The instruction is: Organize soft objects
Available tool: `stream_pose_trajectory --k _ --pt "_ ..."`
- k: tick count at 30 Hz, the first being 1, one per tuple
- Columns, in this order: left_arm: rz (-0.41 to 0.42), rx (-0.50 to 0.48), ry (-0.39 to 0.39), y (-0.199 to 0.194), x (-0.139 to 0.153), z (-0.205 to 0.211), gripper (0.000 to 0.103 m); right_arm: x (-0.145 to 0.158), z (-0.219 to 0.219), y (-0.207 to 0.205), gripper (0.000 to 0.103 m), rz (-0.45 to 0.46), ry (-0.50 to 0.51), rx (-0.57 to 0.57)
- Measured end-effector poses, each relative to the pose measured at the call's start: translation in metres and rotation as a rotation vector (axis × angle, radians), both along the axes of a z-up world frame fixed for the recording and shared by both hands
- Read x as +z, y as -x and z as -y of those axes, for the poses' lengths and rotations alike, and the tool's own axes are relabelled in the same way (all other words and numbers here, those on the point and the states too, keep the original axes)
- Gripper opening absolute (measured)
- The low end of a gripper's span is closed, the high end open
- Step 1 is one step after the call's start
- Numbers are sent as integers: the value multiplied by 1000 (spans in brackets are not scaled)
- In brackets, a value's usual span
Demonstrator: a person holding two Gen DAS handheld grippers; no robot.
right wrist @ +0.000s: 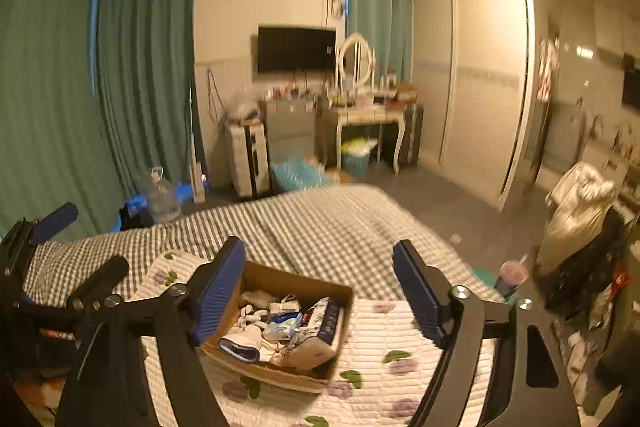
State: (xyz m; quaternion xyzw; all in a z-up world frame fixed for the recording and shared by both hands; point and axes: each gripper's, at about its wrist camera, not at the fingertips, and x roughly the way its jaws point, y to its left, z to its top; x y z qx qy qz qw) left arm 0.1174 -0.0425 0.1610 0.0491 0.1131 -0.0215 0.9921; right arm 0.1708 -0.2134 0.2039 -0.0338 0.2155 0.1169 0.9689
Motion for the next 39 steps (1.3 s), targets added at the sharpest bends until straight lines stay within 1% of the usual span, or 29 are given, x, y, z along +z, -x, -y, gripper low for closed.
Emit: stream_pose_trajectory --k 1,2,4,5,7,9,12,14,16,18,21,24,26,30,35,39 --pt "13 0 7 8 4 0 97 6 2 15 88 24 1 -4" --pt "29 1 20 18 7 -2 99 10 4 27 91 42 2 -6" --pt "49 4 33 31 8 -4 99 15 5 51 101 78 3 -2" --pt "62 10 34 39 6 -6 99 14 6 61 103 97 -3 -5" --pt "79 28 31 47 1 -9 99 10 6 78 103 122 -14 -7" --pt "68 35 30 51 -10 -12 99 1 3 87 103 130 -25 -3" --pt "38 55 60 50 -30 -22 99 -23 5 98 103 109 -72 29" --pt "28 62 70 47 -46 -28 99 -45 4 102 103 110 -84 17" --pt "26 86 56 45 -62 -29 99 -68 -3 102 103 129 -75 -8" --pt "8 100 41 40 -81 -30 99 -93 -8 99 103 126 -86 -18" --pt "-40 90 44 30 -105 -33 99 -127 -10 86 103 77 -118 -31" --pt "-70 106 41 25 -121 -33 99 -150 -12 75 103 50 -124 -50" --pt "-92 88 56 24 -129 -33 99 -158 -13 70 103 51 -111 -64" --pt "-108 83 47 23 -140 -32 99 -167 -15 63 103 29 -96 -74" --pt "-112 81 74 24 -140 -36 99 -178 -16 59 103 -6 -96 -79" --pt "-115 76 79 24 -141 -37 99 -181 -18 62 103 -8 -88 -77"
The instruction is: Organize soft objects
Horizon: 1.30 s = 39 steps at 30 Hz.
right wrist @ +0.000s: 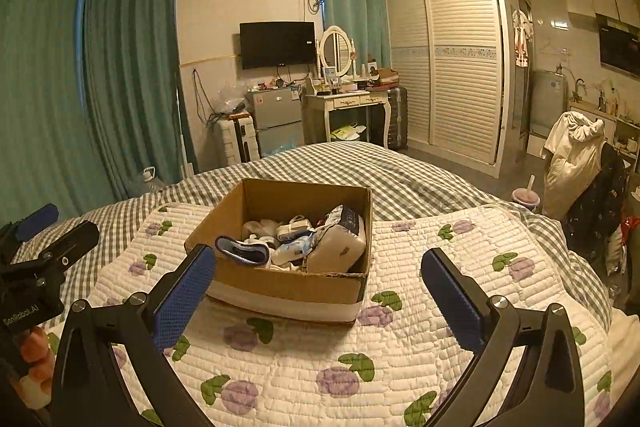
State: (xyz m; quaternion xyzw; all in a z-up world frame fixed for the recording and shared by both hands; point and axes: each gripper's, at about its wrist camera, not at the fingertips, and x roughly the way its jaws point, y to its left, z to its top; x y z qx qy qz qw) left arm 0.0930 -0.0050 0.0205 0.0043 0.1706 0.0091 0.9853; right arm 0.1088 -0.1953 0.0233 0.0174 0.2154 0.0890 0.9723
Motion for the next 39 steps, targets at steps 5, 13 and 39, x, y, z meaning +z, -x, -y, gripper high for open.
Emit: stream_pose_trajectory --k 5,13,39 --pt "-6 -8 2 0 0 1 99 1 -3 2 103 3 4 3" --pt "-13 -17 9 -1 -3 1 99 2 -3 4 103 -2 1 0" --pt "-20 -17 12 -2 -4 2 99 -4 -10 6 103 -10 20 9"
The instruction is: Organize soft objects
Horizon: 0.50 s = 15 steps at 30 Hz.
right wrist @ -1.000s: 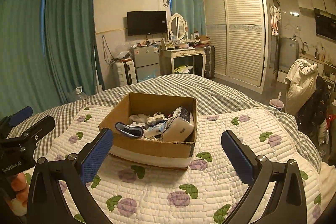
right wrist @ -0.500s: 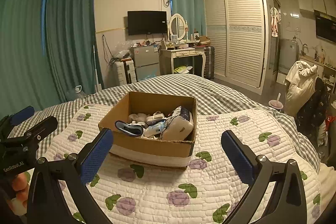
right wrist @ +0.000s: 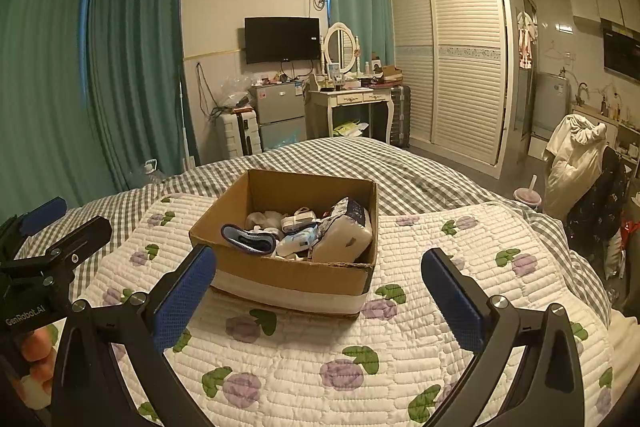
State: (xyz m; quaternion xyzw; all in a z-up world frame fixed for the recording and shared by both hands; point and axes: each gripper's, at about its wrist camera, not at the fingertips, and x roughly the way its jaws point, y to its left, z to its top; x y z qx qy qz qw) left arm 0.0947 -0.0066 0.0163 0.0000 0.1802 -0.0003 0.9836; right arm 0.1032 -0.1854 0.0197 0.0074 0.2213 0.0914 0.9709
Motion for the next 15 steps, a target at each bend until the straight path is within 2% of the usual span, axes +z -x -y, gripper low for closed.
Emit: stream_pose_trajectory --k 15 --pt "-3 -7 2 1 -3 -1 99 -2 0 -1 103 -10 -2 -2"
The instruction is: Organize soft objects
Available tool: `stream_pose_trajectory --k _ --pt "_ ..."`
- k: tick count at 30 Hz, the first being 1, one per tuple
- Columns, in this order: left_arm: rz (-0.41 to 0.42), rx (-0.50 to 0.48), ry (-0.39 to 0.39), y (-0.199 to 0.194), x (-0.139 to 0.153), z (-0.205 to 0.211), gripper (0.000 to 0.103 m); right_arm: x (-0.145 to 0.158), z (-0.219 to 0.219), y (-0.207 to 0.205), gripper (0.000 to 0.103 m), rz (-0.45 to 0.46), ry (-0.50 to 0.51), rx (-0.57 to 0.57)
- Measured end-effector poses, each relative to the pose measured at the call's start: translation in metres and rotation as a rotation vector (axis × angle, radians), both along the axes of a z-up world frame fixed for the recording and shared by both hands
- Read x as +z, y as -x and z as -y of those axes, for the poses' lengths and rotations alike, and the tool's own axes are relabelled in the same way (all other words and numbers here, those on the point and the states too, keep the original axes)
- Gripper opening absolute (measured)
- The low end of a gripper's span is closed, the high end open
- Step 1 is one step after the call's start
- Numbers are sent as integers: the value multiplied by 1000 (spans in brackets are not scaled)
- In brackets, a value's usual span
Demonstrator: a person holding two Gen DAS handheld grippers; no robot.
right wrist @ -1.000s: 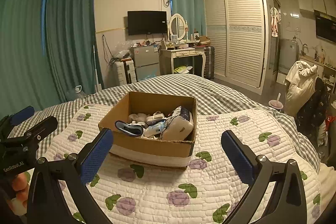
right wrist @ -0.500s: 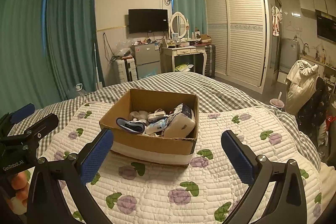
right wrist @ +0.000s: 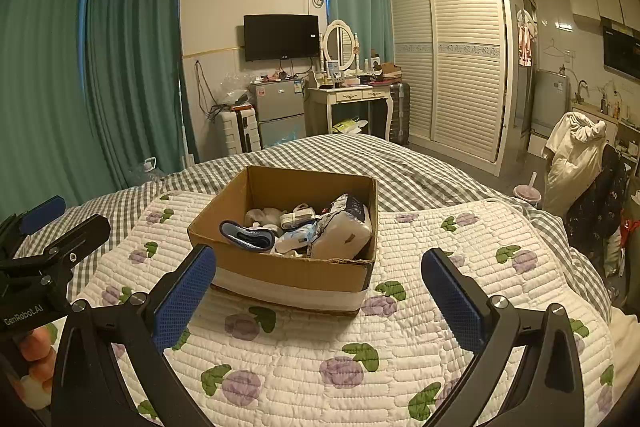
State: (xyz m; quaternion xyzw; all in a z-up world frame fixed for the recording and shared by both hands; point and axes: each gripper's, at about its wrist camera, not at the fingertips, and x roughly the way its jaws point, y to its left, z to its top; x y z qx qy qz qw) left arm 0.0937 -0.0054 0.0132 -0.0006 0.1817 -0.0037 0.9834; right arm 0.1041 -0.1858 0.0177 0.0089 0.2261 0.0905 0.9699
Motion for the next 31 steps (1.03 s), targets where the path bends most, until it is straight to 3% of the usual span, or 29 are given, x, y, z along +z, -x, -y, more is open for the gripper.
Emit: stream_pose_trajectory --k 31 --pt "-9 -12 11 -2 -4 -6 99 -3 1 -2 103 -9 0 -4"
